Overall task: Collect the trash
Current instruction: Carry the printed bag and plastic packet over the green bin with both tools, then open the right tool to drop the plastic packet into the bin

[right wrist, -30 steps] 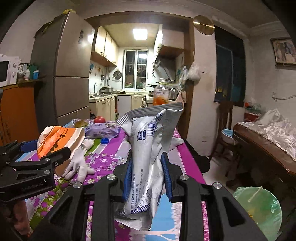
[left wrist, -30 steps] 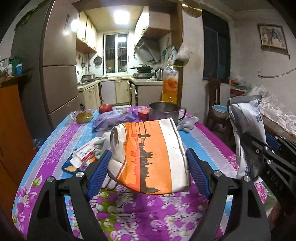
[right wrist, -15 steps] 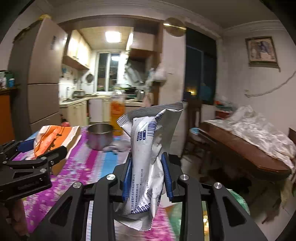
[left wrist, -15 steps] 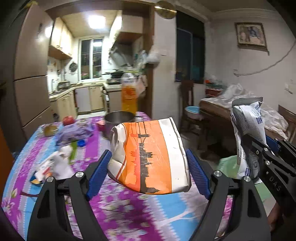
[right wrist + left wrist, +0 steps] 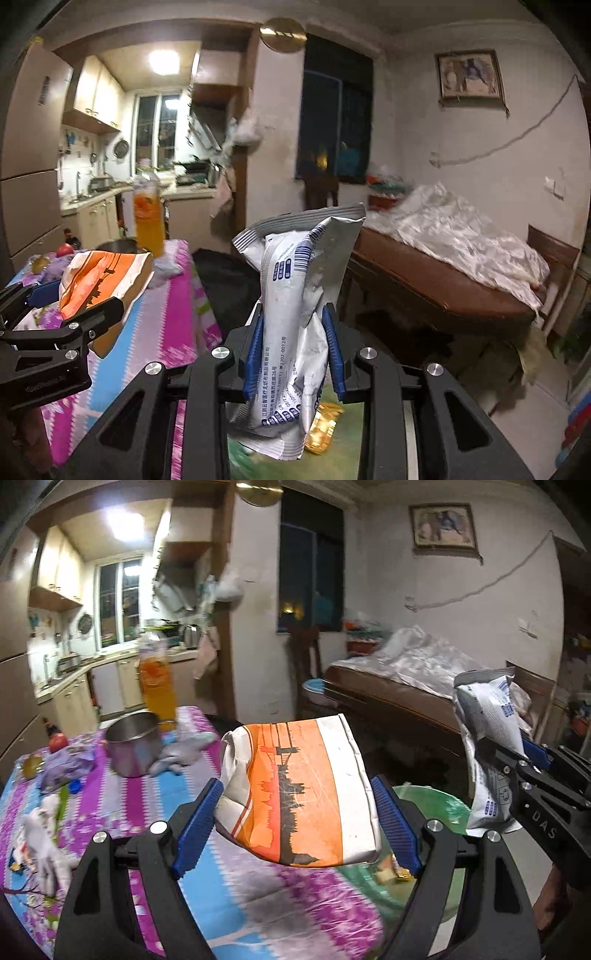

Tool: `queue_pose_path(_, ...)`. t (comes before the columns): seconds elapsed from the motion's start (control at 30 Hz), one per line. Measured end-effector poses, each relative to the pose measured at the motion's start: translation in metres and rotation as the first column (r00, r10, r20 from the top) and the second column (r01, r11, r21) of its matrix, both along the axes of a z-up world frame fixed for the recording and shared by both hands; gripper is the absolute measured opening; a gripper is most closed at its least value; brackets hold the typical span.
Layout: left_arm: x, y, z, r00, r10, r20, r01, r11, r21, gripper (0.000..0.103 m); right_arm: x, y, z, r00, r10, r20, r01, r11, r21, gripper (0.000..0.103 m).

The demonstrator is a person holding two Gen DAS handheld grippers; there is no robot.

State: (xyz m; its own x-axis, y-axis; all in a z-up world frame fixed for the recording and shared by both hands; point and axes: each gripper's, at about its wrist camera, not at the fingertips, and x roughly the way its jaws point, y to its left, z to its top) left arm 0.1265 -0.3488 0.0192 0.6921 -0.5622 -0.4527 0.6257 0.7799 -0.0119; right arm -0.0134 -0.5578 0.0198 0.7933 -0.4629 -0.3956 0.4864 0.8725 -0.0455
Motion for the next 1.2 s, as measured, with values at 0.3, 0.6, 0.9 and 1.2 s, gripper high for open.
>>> queue_pose_path(0.3, 0.004, -0.073, -0.034, 0.987, -0.105, -0.120, 0.114, 0.991, 0.074, 0.078, 0.021, -0.096, -0.045, 0.981, 0.008, -0.195, 0.034, 0.977, 0.209, 0.031)
queue_pose_path(0.6, 0.018, -0.112, -0.073, 0.963, -0.103, -0.251, 0.152, 0.971, 0.186, 0.078, 0.047, -0.116, -0.097, 0.938, 0.042, -0.344, 0.070, 0.949, 0.309, 0.031)
queue_pose_path(0.9, 0.030, -0.114, -0.088, 0.952, -0.080, -0.294, 0.148, 0.965, 0.217, 0.078, 0.048, -0.122, -0.119, 0.927, 0.044, -0.373, 0.088, 0.941, 0.328, 0.031)
queue_pose_path(1.2, 0.029, -0.121, -0.088, 0.950, -0.089, -0.300, 0.159, 0.963, 0.217, 0.078, 0.046, -0.125, -0.122, 0.928, 0.045, -0.370, 0.089, 0.937, 0.337, 0.031)
